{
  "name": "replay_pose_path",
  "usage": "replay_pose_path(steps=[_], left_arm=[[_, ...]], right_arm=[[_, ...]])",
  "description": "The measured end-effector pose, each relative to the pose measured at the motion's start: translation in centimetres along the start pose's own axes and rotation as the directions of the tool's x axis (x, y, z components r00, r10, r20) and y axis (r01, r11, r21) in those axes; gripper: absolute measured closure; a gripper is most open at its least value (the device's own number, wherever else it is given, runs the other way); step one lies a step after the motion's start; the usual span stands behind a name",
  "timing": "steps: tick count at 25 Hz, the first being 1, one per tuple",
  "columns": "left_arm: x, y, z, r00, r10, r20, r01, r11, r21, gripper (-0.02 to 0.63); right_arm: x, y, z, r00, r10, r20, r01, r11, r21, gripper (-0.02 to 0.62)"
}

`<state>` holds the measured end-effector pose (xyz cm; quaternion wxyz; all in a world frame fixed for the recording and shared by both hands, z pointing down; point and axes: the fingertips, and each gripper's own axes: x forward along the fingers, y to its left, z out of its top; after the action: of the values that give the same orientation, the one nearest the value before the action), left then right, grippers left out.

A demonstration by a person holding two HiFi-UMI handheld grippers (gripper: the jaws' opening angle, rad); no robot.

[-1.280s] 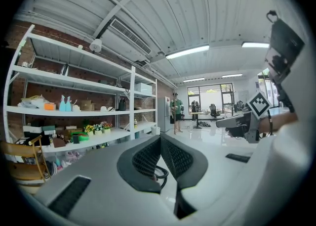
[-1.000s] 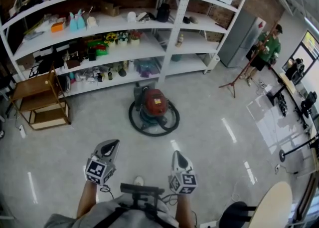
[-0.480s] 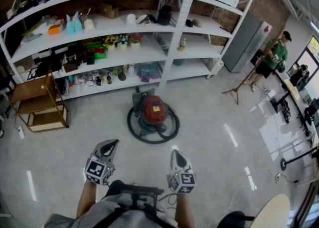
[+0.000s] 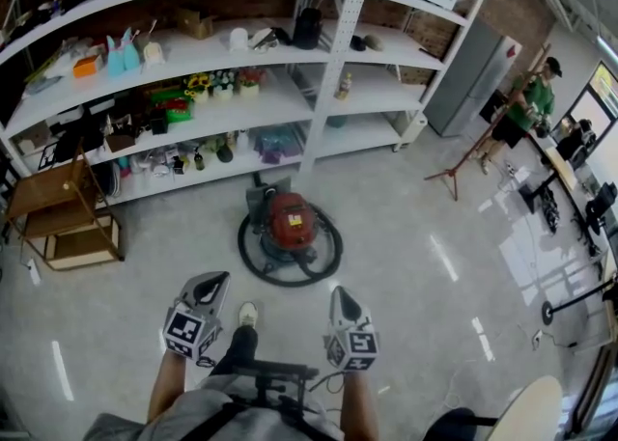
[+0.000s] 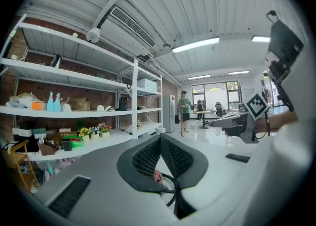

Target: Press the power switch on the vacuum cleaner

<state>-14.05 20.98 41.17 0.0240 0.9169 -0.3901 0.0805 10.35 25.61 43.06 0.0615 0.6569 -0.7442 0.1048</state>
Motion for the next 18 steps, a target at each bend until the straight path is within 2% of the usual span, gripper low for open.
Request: replay_pose_path(steps=[4,8,12,18], left_arm=[[3.9,3.0,0.7,1.000,-0.011,0.003,0.011,1.000,0.023,0.598],[7.6,5.5,2.8,1.000,-0.025,0.017,0.025,1.000,0.008,0.598],[10.6,9.0,3.0,1.000,-0.025,0.011,0.024,1.000,0.015,0.598],[14.8,13.1,2.8,0.999,-0.048,-0.022,0.048,0.999,-0.013,0.598]], right_arm=[[3.5,-0.7,1.6,1.000,-0.022,-0.003,0.022,0.999,0.024,0.594],[7.2,-1.7,2.2,0.999,-0.037,-0.023,0.037,0.999,0.013,0.594],[11.2,-1.4,3.4,0.999,-0.031,-0.033,0.032,0.999,0.033,0.594],[17.0,-2.3,4.2,0.997,-0.042,-0.062,0.045,0.998,0.041,0.594]])
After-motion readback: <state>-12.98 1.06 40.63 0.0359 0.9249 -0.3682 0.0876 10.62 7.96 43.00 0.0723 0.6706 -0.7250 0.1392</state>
